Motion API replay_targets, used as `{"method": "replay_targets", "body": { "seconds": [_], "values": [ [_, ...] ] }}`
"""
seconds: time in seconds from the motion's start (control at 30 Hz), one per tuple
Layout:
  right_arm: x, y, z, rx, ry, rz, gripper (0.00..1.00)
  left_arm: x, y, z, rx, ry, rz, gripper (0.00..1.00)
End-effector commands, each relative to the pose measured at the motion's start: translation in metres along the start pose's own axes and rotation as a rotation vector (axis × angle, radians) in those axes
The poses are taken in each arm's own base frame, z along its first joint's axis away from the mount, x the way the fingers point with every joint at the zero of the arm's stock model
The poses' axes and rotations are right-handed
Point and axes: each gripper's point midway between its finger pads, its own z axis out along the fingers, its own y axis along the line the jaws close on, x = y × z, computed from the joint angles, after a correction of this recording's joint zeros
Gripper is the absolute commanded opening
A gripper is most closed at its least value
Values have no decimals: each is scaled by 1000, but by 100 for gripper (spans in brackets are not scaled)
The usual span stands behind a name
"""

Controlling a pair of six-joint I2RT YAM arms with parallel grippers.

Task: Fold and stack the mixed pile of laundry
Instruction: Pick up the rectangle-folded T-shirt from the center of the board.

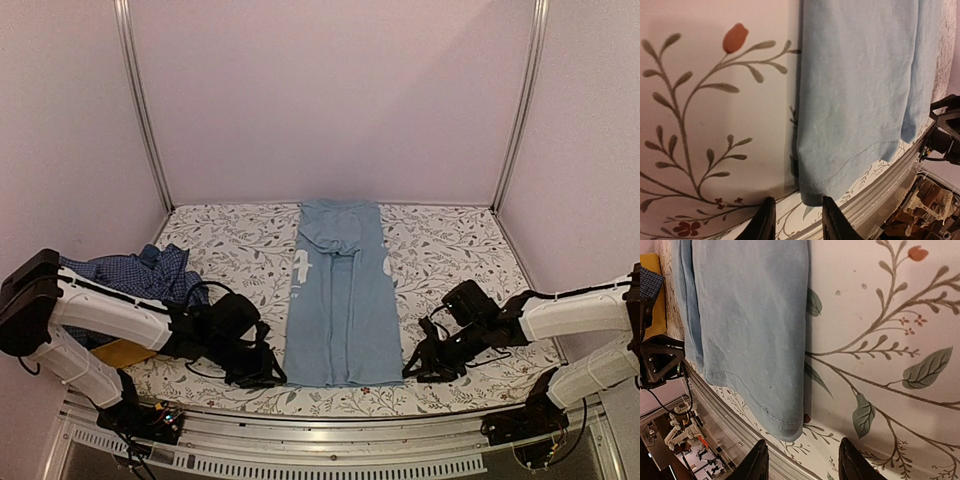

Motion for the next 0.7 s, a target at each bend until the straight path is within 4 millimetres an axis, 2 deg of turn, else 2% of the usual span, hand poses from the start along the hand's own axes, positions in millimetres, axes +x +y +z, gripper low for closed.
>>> {"method": "replay_targets", "body": {
  "seconds": [0.0,0.17,0.37,0.43,0.53,0.63,0.67],
  "values": [
    [0,0,11,-4,-10,-13,46,4,-13,10,38,24,38,32],
    [-2,2,22,-5,11,-17,45,4,-13,17,31,38,44,32],
    [0,6,29,-5,32,-30,36,4,-18,20,34,51,65,24],
    [2,8,30,-4,40,-35,31,3,-20,20,34,50,74,17],
    [6,9,30,-3,48,-40,19,5,-25,19,36,57,97,2],
    [11,14,26,-9,54,-56,2,14,-33,19,30,82,143,0],
    [13,17,25,-10,59,-65,0,18,-37,18,29,91,161,0]
  ]
}}
